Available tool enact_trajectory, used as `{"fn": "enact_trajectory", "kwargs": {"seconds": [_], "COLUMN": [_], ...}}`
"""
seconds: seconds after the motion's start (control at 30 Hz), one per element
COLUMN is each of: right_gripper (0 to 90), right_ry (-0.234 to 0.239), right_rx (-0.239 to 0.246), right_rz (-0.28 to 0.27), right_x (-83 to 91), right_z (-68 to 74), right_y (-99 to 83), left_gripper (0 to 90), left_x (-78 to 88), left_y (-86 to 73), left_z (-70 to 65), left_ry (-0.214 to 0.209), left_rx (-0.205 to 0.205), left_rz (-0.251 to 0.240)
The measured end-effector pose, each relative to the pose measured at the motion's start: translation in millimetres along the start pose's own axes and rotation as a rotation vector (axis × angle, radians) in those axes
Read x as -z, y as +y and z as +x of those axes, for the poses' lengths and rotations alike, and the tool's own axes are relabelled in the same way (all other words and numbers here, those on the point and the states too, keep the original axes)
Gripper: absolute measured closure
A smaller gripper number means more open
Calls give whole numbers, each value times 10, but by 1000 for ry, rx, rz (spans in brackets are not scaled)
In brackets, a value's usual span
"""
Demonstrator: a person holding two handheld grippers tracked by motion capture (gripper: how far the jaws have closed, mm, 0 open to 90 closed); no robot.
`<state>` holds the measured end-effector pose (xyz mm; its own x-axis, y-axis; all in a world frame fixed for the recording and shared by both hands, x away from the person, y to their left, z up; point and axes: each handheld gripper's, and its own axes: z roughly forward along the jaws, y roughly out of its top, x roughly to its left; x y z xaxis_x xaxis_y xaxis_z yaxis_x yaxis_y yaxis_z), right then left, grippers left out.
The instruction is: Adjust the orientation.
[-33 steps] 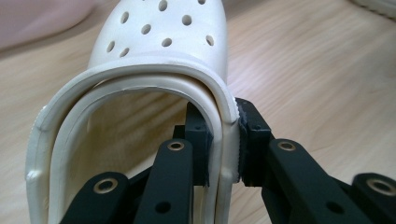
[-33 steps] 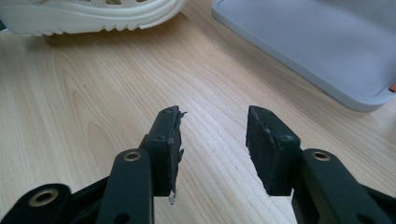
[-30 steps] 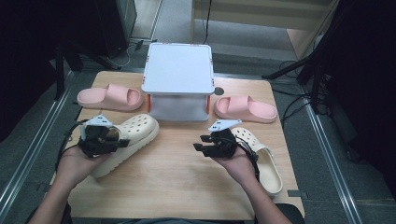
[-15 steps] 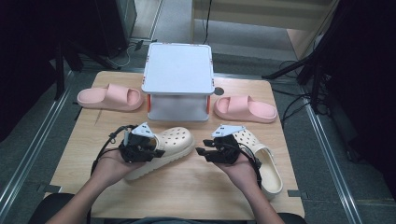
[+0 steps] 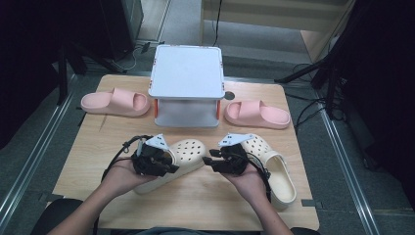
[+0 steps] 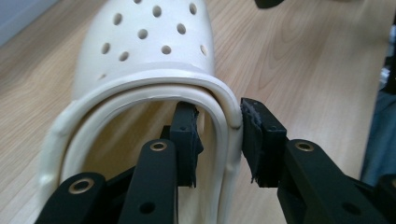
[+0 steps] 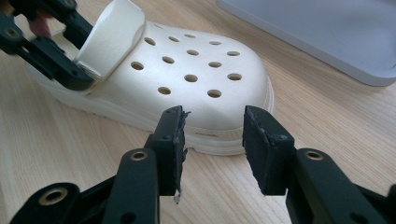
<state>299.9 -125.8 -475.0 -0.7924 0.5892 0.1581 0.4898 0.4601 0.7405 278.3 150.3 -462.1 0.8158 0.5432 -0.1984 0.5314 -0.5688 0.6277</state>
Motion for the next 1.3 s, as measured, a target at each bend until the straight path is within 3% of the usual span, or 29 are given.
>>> {"fn": "enact_trajectory", "kwargs": {"seconds": [0.2,0.3,0.33,0.43,0.6,0.7,0.77,0.9,0.93,1.03,1.3], "right_gripper": [651,694,748,822,873,874,873,873,873,873,888], "right_ry": [15,23,21,23,36,36,29,21,25,23,15], "right_rx": [-9,-6,-1,-2,-24,-15,-6,-3,-1,2,2], "right_rz": [-1,7,11,18,60,90,97,94,97,92,103], "right_x": [-14,-49,-86,-138,-255,-337,-370,-400,-402,-405,-439], "right_z": [20,61,106,153,221,258,271,246,241,233,164], "right_y": [3,5,7,6,-39,-66,-62,-49,-47,-28,13], "left_gripper": [735,775,827,870,883,881,882,885,886,893,896], "left_x": [233,352,405,402,283,282,277,270,227,160,167], "left_y": [-34,-80,-117,-169,-239,-279,-302,-350,-382,-400,-473], "left_z": [61,154,243,403,573,643,675,753,771,739,670], "left_ry": [4,30,56,82,124,112,156,147,130,138,97], "left_rx": [18,38,49,87,98,113,116,154,166,154,196], "left_rz": [-31,-50,-57,-56,-22,-53,-39,-39,-19,20,0]}}
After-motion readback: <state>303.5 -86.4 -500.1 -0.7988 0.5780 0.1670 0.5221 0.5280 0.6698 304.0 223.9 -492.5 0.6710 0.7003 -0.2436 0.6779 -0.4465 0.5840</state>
